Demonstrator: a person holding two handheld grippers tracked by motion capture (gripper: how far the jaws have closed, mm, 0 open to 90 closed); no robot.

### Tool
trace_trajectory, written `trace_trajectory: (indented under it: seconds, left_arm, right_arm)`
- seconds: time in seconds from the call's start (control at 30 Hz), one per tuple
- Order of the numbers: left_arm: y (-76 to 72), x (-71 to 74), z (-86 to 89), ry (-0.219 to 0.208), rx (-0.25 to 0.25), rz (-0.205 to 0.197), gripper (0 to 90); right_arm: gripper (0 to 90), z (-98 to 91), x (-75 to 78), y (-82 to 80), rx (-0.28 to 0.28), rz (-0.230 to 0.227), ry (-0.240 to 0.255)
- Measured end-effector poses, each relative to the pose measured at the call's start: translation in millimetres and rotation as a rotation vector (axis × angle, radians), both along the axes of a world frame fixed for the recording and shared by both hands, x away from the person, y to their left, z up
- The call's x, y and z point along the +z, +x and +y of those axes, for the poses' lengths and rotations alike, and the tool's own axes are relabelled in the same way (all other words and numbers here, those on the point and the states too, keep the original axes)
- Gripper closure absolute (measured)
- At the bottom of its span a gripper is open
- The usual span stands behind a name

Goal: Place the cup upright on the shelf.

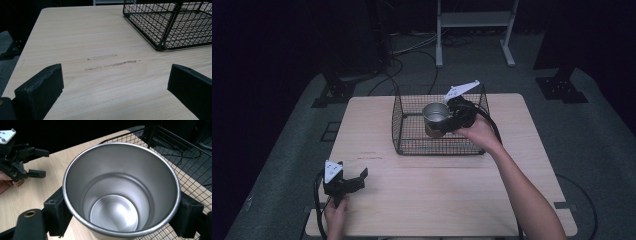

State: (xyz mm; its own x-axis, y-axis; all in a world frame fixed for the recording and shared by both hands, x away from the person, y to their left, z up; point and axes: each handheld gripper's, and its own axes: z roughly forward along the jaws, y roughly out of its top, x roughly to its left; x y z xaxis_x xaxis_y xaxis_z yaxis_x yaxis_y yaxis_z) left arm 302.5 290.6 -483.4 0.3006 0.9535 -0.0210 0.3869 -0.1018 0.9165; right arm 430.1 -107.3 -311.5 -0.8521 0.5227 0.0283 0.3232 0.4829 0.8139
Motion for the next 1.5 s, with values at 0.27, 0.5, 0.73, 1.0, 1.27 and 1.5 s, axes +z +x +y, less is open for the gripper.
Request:
trace_trajectory:
  seconds: [0.27, 0.5, 0.73, 1.0, 1.27, 1.5]
  left_arm:
    - [-0.1, 0.1, 0.0, 0.006, -0.002, 0.002, 0.0]
    - [0.0, -0.1, -0.3, -0.004, 0.0, -0.001, 0.0]
    - [-0.4, -0.3, -0.9, -0.001, -0.001, -0.005, 0.0]
    - [-0.5, -0.2, -0.6, 0.002, -0.004, -0.003, 0.0]
    - [-0.9, 0.2, -0.4, 0.003, -0.004, 0.002, 0.0]
    - [-1.2, 0.2, -0.2, -0.005, -0.002, 0.0, 0.0]
  right_arm:
    - [18.0, 3.0, 3.4, 13.3, -0.016, 0.006, -0.002]
    - [18.0, 8.1, 5.5, 26.7, -0.03, 0.01, -0.022]
    - [18.0, 14.8, 7.4, 42.8, -0.049, 0.002, -0.072]
    - [18.0, 21.0, -0.8, 63.4, -0.073, 0.024, -0.078]
    - [18.0, 27.0, -26.4, 81.3, -0.087, 0.086, -0.105]
    - [17.9, 33.3, -44.2, 91.7, -0.099, 0.122, -0.107]
